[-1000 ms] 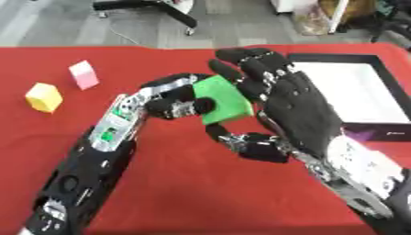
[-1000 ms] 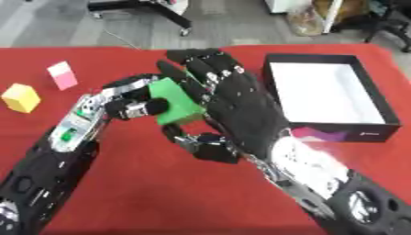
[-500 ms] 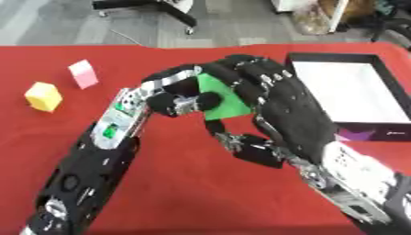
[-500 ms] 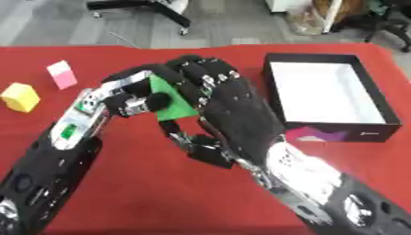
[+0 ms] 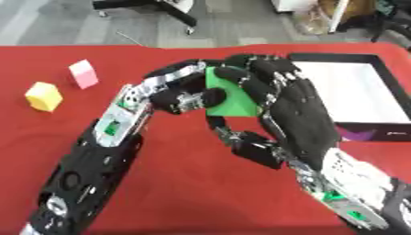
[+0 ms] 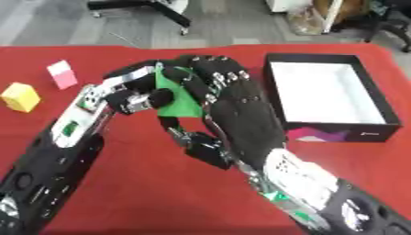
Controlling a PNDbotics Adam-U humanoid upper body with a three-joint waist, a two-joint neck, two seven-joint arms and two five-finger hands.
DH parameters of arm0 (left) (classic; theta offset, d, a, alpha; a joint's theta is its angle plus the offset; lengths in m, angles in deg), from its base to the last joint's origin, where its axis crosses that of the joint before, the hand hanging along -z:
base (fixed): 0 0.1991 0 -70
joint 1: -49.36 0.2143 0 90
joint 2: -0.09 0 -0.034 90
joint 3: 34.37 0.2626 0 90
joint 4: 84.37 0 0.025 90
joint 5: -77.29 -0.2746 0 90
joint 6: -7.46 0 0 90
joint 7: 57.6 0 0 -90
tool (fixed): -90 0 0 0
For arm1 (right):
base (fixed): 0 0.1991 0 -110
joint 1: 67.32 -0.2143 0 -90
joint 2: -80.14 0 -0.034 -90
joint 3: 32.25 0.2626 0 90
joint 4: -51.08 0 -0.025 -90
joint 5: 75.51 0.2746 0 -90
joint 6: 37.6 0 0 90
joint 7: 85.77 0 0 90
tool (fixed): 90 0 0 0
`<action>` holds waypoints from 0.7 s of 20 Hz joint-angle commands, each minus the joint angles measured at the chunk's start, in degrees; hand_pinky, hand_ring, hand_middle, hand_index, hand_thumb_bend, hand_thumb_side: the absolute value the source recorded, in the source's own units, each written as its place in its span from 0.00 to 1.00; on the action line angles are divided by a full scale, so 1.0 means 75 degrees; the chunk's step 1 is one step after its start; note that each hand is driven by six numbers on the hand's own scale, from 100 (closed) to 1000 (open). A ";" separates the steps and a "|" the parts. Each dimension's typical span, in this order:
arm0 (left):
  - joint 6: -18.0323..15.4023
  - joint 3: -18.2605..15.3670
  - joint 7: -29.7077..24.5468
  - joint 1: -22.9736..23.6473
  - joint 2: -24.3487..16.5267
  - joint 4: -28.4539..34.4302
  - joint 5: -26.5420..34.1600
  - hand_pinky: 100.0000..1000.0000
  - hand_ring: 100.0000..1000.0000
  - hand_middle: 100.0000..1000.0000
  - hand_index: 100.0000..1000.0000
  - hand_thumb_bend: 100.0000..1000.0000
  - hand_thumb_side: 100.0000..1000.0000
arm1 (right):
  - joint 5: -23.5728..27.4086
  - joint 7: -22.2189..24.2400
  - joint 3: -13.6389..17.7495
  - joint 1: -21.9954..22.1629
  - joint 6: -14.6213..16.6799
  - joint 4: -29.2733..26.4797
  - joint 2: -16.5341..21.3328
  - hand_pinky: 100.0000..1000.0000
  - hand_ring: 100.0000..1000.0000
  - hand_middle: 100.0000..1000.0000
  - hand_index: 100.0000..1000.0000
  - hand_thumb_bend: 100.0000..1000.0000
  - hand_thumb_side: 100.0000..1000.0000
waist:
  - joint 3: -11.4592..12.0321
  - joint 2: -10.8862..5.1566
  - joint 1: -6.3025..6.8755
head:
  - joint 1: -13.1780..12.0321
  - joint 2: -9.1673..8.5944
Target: Pick up the objects with one hand, pass them to the other hand, and then place them into the box on the other side of the table.
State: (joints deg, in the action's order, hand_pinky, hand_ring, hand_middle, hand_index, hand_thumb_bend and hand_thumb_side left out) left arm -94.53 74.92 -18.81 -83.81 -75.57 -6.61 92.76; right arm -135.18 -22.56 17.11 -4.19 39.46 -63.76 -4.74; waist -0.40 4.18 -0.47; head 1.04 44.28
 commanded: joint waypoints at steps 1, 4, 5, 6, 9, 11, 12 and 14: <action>-0.0165 -0.0115 -0.0101 -0.0082 -0.0180 0.0315 0.0094 0.68 0.54 0.45 0.58 0.00 0.52 | 0.0116 -0.0301 0.0374 -0.0019 -0.0086 0.0033 0.0295 0.35 0.51 0.24 0.67 0.00 0.00 | -0.0015 -0.0092 -0.0014 | -0.0007 -0.0022; -0.0173 -0.0246 -0.0101 -0.0054 -0.0246 0.0244 -0.0046 0.69 0.56 0.48 0.64 0.00 0.63 | 0.0220 -0.0439 0.0430 0.0021 0.0085 0.0033 0.0427 0.34 0.51 0.25 0.67 0.00 0.00 | -0.0023 -0.0105 -0.0022 | 0.0004 -0.0022; -0.0170 -0.0308 -0.0101 -0.0037 -0.0272 0.0208 -0.0121 0.69 0.57 0.50 0.66 0.00 0.67 | 0.0299 -0.0485 0.0454 0.0045 0.0129 0.0033 0.0495 0.34 0.51 0.25 0.67 0.00 0.00 | -0.0026 -0.0109 -0.0028 | 0.0010 -0.0022; -0.0153 -0.0386 -0.0101 -0.0017 -0.0292 0.0163 -0.0185 0.69 0.58 0.52 0.68 0.00 0.74 | 0.0402 -0.0542 0.0482 0.0071 0.0175 0.0033 0.0575 0.33 0.51 0.24 0.66 0.00 0.00 | -0.0027 -0.0113 -0.0034 | 0.0019 -0.0022; -0.0022 -0.0667 -0.0101 0.0047 -0.0327 0.0070 -0.0255 0.70 0.61 0.56 0.73 0.00 0.87 | 0.0712 -0.0765 0.0594 0.0152 0.0319 0.0033 0.0858 0.33 0.51 0.24 0.66 0.00 0.00 | -0.0028 -0.0118 -0.0047 | 0.0080 -0.0022; 0.0094 -0.0864 -0.0101 0.0090 -0.0341 0.0085 -0.0211 0.71 0.64 0.62 0.75 0.00 0.93 | 0.0913 -0.0920 0.0665 0.0226 0.0397 0.0033 0.1032 0.31 0.51 0.24 0.66 0.00 0.00 | -0.0022 -0.0114 -0.0049 | 0.0159 -0.0022; 0.0157 -0.0959 -0.0101 0.0110 -0.0349 0.0118 -0.0181 0.72 0.66 0.64 0.77 0.00 0.94 | 0.1016 -0.1001 0.0696 0.0266 0.0435 0.0033 0.1119 0.31 0.51 0.24 0.66 0.00 0.00 | -0.0019 -0.0111 -0.0049 | 0.0225 -0.0022; 0.0263 -0.1120 -0.0101 0.0140 -0.0361 0.0219 -0.0165 0.74 0.70 0.71 0.80 0.04 0.98 | 0.1199 -0.1149 0.0757 0.0338 0.0557 0.0033 0.1289 0.31 0.51 0.24 0.66 0.00 0.00 | -0.0014 -0.0105 -0.0049 | 0.0407 -0.0022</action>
State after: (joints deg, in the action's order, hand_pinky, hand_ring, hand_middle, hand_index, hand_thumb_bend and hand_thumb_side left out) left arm -92.73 69.79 -19.37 -82.13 -75.63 -6.34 90.16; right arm -127.34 -30.11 19.45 -1.73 44.08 -63.92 0.78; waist -0.51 4.16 -0.82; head 3.39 44.28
